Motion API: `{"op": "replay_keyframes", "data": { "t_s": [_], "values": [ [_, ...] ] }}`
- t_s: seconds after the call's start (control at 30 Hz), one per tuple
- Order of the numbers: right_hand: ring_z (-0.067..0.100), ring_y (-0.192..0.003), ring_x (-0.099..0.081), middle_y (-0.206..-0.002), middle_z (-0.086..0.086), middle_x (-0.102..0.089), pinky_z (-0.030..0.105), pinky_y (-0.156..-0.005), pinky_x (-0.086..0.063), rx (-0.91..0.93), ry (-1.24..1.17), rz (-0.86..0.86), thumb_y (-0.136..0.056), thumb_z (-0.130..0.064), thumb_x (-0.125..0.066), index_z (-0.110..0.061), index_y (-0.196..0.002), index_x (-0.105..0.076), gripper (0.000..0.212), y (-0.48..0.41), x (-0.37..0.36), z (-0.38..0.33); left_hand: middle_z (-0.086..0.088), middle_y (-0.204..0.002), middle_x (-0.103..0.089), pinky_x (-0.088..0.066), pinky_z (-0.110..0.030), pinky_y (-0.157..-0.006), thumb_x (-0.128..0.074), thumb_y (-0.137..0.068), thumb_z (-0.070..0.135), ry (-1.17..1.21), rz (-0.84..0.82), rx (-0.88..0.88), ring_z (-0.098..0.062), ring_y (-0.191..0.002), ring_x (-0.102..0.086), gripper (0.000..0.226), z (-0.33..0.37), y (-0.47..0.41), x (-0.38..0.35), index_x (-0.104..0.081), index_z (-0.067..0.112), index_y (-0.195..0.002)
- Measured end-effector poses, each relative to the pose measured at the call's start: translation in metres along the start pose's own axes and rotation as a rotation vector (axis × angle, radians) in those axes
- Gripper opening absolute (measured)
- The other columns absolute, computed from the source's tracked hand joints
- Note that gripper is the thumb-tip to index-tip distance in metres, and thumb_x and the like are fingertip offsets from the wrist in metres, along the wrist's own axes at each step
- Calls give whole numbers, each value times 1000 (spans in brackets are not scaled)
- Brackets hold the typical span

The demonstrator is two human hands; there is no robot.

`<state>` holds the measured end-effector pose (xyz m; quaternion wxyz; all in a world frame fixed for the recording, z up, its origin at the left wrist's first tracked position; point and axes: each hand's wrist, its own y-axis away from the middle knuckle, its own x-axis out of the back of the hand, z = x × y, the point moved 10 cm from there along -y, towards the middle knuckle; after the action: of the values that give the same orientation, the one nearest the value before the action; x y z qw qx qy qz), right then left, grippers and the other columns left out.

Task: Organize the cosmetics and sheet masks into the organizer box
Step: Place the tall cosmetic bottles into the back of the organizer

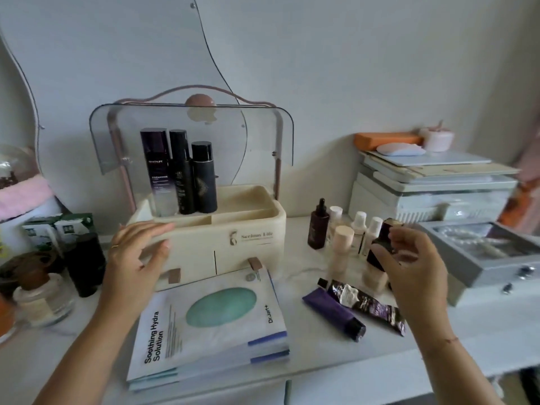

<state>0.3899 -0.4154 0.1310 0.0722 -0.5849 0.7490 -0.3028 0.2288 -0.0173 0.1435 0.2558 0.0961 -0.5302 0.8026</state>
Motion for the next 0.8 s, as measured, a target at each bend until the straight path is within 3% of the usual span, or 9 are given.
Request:
{"op": "replay_keyframes", "data": {
  "t_s": [0.07, 0.27, 0.33, 0.43, 0.5, 0.57, 0.63, 0.73, 0.8],
  "values": [
    [18, -91, -61, -103, 2, -64, 35, -85, -51, -28, 24, -21, -75, -16, -76, -15, -108, -60, 36, -2, 1, 14, 3, -106, -62, -27, -15, -103, -63, -84, 3, 1, 18, -15, 16, -107, -41, 24, 1, -1, 1, -68, 9, -107],
    [8, -96, -64, -98, -5, -66, 16, -87, -49, 92, -110, 34, -77, -12, -73, -21, -102, -61, 29, 12, -12, 4, 29, -103, -58, -31, -36, -107, -61, -87, 9, 22, 42, -22, 15, -109, -42, 25, 1, 0, 3, -64, 20, -109],
    [5, -99, -63, -100, -11, -64, 12, -89, -47, 115, -138, 20, -78, -13, -72, -25, -102, -59, 30, 16, -25, 1, 18, -105, -60, -33, -44, -107, -62, -87, 6, 12, 43, -14, 15, -109, -42, 26, -2, 0, 2, -65, 18, -109],
    [8, -111, -57, -114, -9, -60, 23, -96, -46, 126, -103, 2, -82, -21, -70, -28, -108, -56, 31, 17, -47, 0, 4, -106, -62, -30, -27, -106, -62, -87, 6, 8, 42, -23, 16, -109, -41, 24, -1, 0, 1, -66, 17, -109],
    [7, -122, -48, -128, -7, -53, 24, -104, -38, 123, -32, -14, -81, -21, -69, -22, -120, -52, 42, 14, -63, 1, 8, -104, -61, -28, -16, -104, -61, -88, 12, 4, 41, -36, 15, -109, -42, 22, -1, 0, 1, -67, 15, -109],
    [6, -126, -41, -135, -5, -47, 21, -106, -32, 52, -24, -60, -78, -18, -72, -19, -132, -42, 62, 13, -80, 9, 16, -103, -59, -27, -13, -103, -58, -87, 15, 8, 42, -42, 15, -109, -42, 24, 0, 0, 1, -66, 16, -109],
    [10, -129, -40, -139, -1, -44, 22, -107, -30, -49, -68, -116, -78, -15, -71, -16, -139, -33, 72, 11, -95, 20, 13, -102, -59, -26, -11, -103, -58, -87, 15, 5, 38, -50, 14, -110, -42, 24, 0, 1, 1, -66, 15, -109],
    [10, -117, -46, -130, 1, -49, 16, -96, -30, -125, -66, -133, -81, -11, -67, -13, -137, -35, 64, 8, -105, 33, 6, -105, -60, -25, -12, -105, -58, -87, 16, 2, 36, -44, 13, -111, -41, 24, -1, 1, 1, -67, 12, -109],
    [19, -106, -54, -119, 8, -58, 21, -85, -36, -164, -12, -103, -82, -8, -62, -9, -126, -44, 48, 3, -104, 42, 18, -105, -60, -27, -20, -106, -55, -87, 21, 13, 40, -31, 13, -111, -41, 25, -3, 1, 1, -66, 17, -109]
  ]
}}
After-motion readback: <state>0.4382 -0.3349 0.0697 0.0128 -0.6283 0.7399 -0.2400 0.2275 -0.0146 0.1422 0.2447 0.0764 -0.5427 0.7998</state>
